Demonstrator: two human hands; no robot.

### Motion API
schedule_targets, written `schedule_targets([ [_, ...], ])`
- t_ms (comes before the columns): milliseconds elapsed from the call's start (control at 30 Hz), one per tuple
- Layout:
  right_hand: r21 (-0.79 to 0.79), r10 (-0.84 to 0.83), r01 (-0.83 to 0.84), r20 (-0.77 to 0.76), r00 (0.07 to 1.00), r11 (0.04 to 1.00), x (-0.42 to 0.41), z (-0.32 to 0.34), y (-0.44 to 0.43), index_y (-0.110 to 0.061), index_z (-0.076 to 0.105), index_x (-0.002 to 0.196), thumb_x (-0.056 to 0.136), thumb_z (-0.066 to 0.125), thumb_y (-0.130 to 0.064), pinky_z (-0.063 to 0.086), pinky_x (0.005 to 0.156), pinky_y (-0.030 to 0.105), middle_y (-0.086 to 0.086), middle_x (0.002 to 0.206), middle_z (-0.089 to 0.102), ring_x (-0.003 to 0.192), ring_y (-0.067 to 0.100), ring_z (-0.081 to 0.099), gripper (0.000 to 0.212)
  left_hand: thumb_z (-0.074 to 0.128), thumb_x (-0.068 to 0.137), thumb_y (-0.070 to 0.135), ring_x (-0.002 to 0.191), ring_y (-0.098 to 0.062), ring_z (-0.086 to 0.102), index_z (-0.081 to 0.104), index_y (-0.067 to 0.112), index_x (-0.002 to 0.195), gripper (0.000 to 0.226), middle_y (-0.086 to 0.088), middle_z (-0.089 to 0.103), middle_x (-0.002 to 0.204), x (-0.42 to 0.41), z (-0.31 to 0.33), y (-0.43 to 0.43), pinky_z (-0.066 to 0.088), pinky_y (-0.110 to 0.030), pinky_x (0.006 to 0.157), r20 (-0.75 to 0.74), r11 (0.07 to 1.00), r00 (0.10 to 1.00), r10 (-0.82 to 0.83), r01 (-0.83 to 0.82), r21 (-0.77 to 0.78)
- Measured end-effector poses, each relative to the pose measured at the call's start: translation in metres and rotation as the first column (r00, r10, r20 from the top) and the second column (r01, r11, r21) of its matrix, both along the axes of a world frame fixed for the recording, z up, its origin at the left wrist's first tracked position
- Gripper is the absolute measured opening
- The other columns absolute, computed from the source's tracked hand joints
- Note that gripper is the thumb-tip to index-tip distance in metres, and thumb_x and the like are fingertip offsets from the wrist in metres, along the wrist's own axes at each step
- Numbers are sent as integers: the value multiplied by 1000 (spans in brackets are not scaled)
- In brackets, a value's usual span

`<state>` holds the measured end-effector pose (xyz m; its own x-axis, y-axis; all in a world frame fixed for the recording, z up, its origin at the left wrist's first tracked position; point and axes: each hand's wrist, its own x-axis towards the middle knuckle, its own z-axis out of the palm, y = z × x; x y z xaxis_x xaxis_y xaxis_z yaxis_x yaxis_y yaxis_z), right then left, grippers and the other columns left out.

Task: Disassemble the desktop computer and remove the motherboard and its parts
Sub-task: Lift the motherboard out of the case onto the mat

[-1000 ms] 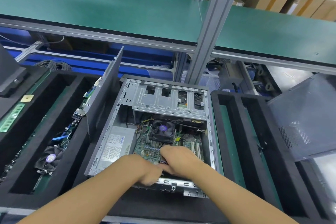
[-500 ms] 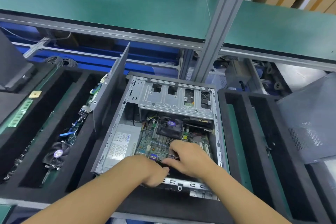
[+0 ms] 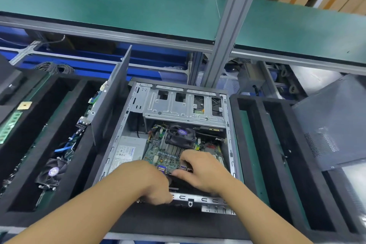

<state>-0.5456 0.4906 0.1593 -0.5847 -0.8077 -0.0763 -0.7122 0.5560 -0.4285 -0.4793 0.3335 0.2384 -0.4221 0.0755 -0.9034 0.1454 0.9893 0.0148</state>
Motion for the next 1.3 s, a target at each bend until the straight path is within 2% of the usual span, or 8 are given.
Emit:
schedule_targets([
  [167,-18,-26,27,37,999,999,6,5,1,-26,40,80,85,39,-72,42,64,37,-10,74,45,69,16,45,46,28,103,47,123,-28,51,51,14,137,53,-9,52,141,0,10,-23,36,-37,87,-8,1000,1000,10,-10,-13],
  [433,-80,-97,102,57,994,992,0,17,-12,-27,43,74,86,47,-66,28,55,27,-12,67,45,63,8,41,41,34,102,40,115,-24,53,54,18,127,39,-5,55,135,-8,30,-56,40,-36,91,-61,992,995,82,-75,101],
  [600,-59,-133,138,94,987,989,-12,24,-16,-34,41,69,84,45,-71,30,53,24,-12,66,49,62,1,45,40,33,102,39,102,-21,52,58,19,120,36,-1,57,118,-14,34,-70,41,-34,88,-132,987,985,109,-91,134],
  [767,-47,-185,192,123,975,980,-15,28,-19,-31,47,69,83,48,-72,35,53,29,-8,64,51,57,6,45,43,34,103,43,124,-19,51,53,25,137,43,4,53,141,-14,32,-74,39,-34,99,-162,983,979,121,-96,155],
  [900,-40,-193,200,140,971,979,-16,38,-19,-32,48,68,85,51,-69,36,55,31,-8,62,49,56,6,43,41,37,103,36,96,-10,62,66,19,115,36,7,68,109,-18,28,-79,47,-27,84,-151,955,971,186,-143,261],
  [1033,-108,-262,292,233,937,950,-20,57,-14,-27,50,67,90,49,-68,33,57,32,-8,61,45,55,5,37,46,37,101,23,74,-9,70,66,16,87,33,3,73,81,-20,27,-85,50,-25,69,-5,882,948,318,-294,367],
  [1167,-130,-289,336,285,914,933,-20,79,-13,-14,48,66,83,44,-73,26,58,31,-7,62,36,55,8,31,62,37,101,23,68,-11,69,65,15,86,32,3,70,74,-27,33,-93,48,-24,62,17,884,951,308,-292,365],
  [1300,-152,-377,448,347,859,881,-20,97,-8,-15,37,67,93,49,-63,21,54,28,-12,54,26,49,7,25,56,39,100,21,68,-11,67,64,15,90,28,2,67,75,-37,30,-100,49,-23,62,-51,882,943,328,-286,374],
])
